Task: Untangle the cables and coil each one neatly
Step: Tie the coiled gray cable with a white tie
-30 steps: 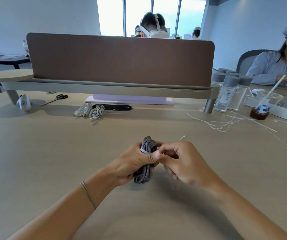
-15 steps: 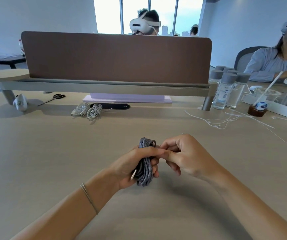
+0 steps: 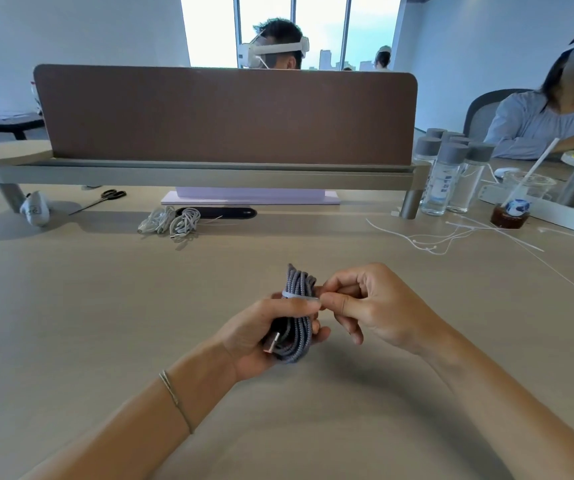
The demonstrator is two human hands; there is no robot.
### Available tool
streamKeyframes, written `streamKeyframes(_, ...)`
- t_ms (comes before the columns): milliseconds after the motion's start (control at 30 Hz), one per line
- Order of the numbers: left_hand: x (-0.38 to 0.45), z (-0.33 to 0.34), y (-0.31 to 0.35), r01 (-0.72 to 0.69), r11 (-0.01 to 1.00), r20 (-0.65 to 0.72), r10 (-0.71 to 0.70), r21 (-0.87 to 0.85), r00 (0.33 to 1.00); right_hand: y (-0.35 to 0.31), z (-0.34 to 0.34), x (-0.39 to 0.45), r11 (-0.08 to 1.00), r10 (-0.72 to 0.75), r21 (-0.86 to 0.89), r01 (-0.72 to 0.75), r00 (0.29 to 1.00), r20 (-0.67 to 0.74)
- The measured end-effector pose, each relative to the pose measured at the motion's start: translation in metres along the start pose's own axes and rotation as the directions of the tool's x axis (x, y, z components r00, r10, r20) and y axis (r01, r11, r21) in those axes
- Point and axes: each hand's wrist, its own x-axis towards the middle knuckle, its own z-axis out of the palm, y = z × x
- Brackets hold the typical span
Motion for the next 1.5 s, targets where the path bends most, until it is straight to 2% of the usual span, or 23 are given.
streamKeyframes(167,0.000,-0.006,-0.003,0.008,0.999,-0.004,-0.008,0.048,1.000,0.006,0.008,-0.001,0.996,0.020,-0.084,-0.019,1.000,0.010)
streamKeyframes(300,0.001,0.005,-0.001,0.010,0.990,-0.187,0.017,0.141,0.982,0.008,0.015,-0.003,0.990,0.015,-0.138,-0.011,0.999,0.031)
streamKeyframes(367,0.001,0.007,0.001,0.030,0.990,-0.210,0.000,0.139,0.978,0.006,0.012,-0.002,0.994,0.019,-0.108,-0.015,0.999,0.035)
streamKeyframes(533,-0.004,0.006,0.005,0.073,0.995,-0.085,-0.066,0.071,0.994,0.005,0.005,0.001,0.999,0.042,0.011,-0.043,0.997,0.068)
streamKeyframes(667,-0.007,0.002,0.008,0.050,0.979,-0.010,-0.049,0.198,0.999,0.005,0.002,0.000,0.996,0.060,0.056,-0.067,0.991,0.118)
streamKeyframes(900,-0.009,-0.002,0.010,-0.055,0.975,0.112,0.031,0.213,0.993,0.001,-0.006,-0.006,0.970,0.055,0.215,-0.112,0.965,0.258)
streamKeyframes(967,-0.008,-0.003,0.010,-0.087,0.976,0.091,0.070,0.199,0.993,0.001,-0.011,-0.006,0.936,0.065,0.314,-0.158,0.956,0.287)
streamKeyframes(1033,-0.008,-0.002,0.010,-0.112,0.975,0.089,0.097,0.192,0.991,0.006,-0.013,-0.004,0.857,0.052,0.470,-0.213,0.941,0.333)
streamKeyframes(1100,-0.009,-0.002,0.012,-0.138,0.973,0.102,0.121,0.183,0.987,0.011,-0.011,-0.003,0.798,-0.004,0.565,-0.208,0.937,0.350)
streamKeyframes(1233,-0.010,-0.003,0.017,-0.182,0.970,0.117,0.164,0.164,0.979,0.017,0.003,-0.002,0.786,-0.152,0.617,-0.050,0.951,0.270)
streamKeyframes(1300,-0.011,-0.004,0.018,-0.193,0.969,0.129,0.174,0.154,0.976,0.014,0.012,-0.001,0.786,-0.137,0.618,-0.004,0.974,0.181)
streamKeyframes(1367,-0.011,-0.004,0.017,-0.197,0.969,0.141,0.176,0.151,0.974,0.012,0.018,0.000,0.833,-0.097,0.553,0.028,0.991,0.096)
streamKeyframes(1500,-0.010,-0.006,0.015,-0.178,0.977,0.097,0.168,0.114,0.981,0.010,0.021,0.001,0.868,-0.027,0.497,0.013,0.999,0.022)
